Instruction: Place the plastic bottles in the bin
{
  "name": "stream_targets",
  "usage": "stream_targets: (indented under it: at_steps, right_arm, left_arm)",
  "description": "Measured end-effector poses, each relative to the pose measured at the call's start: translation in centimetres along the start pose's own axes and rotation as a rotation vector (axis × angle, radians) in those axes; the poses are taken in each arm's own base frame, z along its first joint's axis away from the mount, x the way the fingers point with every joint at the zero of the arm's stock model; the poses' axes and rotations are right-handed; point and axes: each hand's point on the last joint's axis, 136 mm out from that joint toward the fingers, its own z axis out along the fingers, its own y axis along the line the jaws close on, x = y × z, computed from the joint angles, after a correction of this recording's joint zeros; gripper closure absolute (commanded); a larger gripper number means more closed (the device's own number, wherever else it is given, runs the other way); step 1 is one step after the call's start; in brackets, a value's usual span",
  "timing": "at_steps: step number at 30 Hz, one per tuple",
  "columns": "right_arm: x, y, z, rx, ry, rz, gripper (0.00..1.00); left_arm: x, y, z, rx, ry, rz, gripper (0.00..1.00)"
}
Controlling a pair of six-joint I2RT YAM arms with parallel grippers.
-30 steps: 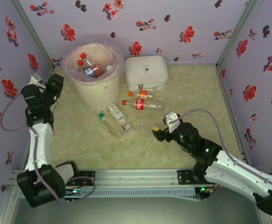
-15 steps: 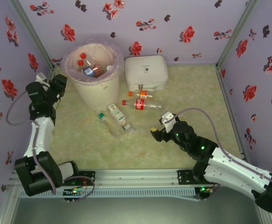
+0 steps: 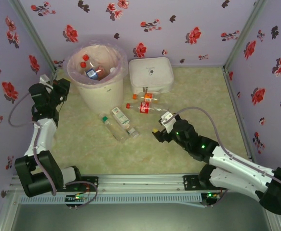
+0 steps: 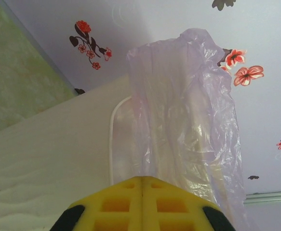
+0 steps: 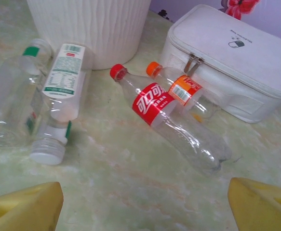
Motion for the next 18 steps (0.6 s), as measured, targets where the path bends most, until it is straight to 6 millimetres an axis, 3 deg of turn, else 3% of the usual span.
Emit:
stream_targets:
  at_steps: [4, 8, 12, 16, 17, 18]
  right_arm:
    - [0.6, -2.2, 1.2, 0.049, 0.032, -0.016, 0.19]
    - [0.8, -4.6, 2.5, 0.092, 0.111, -0.079, 0.19]
    - [0.8, -5.5, 4.3, 0.058, 0.194, -0.207, 0.19]
    - [2.5, -6.2, 6.7, -0.019, 0.312, -0.343, 0.19]
    - [2.8, -6.4, 7.2, -0.035, 0.334, -0.37, 0.18]
    - [3.2, -6.5, 7.9, -0.057, 0.355, -0.4, 0.18]
  left_arm:
    - [0.2, 0.4, 0.1, -0.002, 0.002, 0.007, 1.0]
    - [0.8, 1.5, 0.1, -0.028, 0.016, 0.02, 1.0]
    - [1.4, 2.7, 0.0, -0.059, 0.033, 0.039, 1.0]
    - [2.0, 3.8, -0.1, -0.091, 0.052, 0.048, 1.0]
    - [2.1, 3.9, -0.1, -0.097, 0.057, 0.05, 0.95]
    - [2.3, 4.1, -0.2, -0.105, 0.062, 0.059, 0.83]
